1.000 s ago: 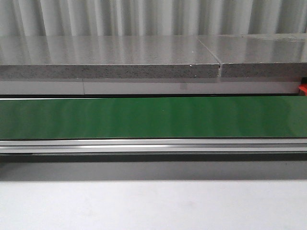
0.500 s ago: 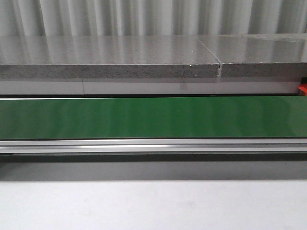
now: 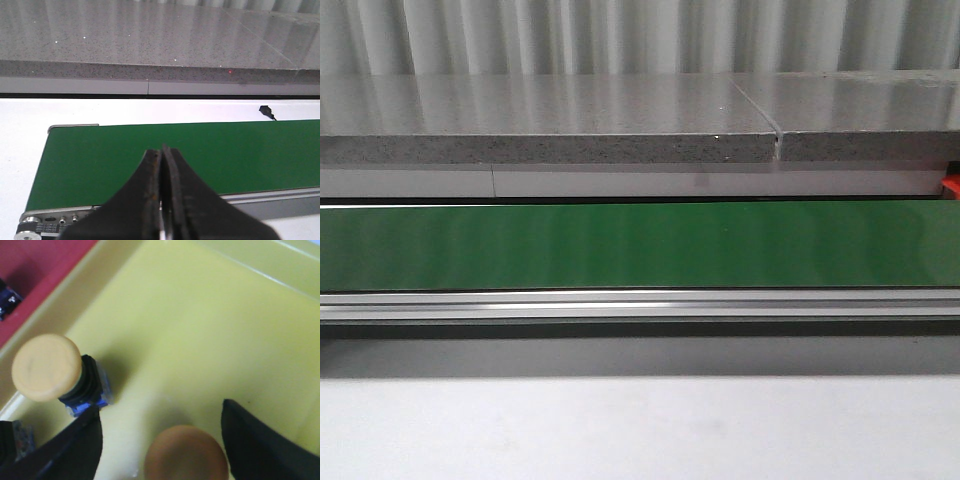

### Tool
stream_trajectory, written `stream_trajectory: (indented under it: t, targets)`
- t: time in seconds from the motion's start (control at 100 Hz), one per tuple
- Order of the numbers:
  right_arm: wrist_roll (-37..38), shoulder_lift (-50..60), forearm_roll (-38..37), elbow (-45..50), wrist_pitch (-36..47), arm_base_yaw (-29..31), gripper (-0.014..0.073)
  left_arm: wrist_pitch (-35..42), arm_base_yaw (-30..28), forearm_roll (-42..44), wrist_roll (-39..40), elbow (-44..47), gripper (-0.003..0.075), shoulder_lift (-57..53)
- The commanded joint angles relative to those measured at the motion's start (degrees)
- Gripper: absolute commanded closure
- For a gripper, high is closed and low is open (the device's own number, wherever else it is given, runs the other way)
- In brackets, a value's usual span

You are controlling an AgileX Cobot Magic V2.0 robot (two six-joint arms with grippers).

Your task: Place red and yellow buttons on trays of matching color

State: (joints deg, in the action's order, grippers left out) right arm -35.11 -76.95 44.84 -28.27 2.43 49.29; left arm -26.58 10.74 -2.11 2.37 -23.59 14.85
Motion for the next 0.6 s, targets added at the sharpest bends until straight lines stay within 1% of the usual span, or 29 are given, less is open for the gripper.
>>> stream_trajectory:
  t: [0.0,0.18,0.3,0.44,0.59]
  targets:
    - [-0.17,4.13,-0.12,-1.47,2.69,0.23,0.0082,4.07,0.47,-0.19,0.04,-1.44,0.0741,0.55]
    - [-0.17,9.1,-0.12,-1.72,2.95,-0.05,0.0083,4.07,0.47,-0.19,0.04,-1.44,0.0741,0.55]
    - [-0.17,11.78,0.58,-3.31,1.43,-2.35,0.0083,4.07,0.47,-0.19,0.04,-1.44,0.0741,0.55]
    - [-0.17,14.1,0.77,-7.47,-1.09,-8.52,0.0083,4.07,0.47,-0.19,0.04,-1.44,0.0741,0.55]
    - [-0.17,15.6,0.77,-14.18,-7.46,-16.29,0.0083,4.07,0.47,-0.19,0.04,-1.44,0.0741,0.55]
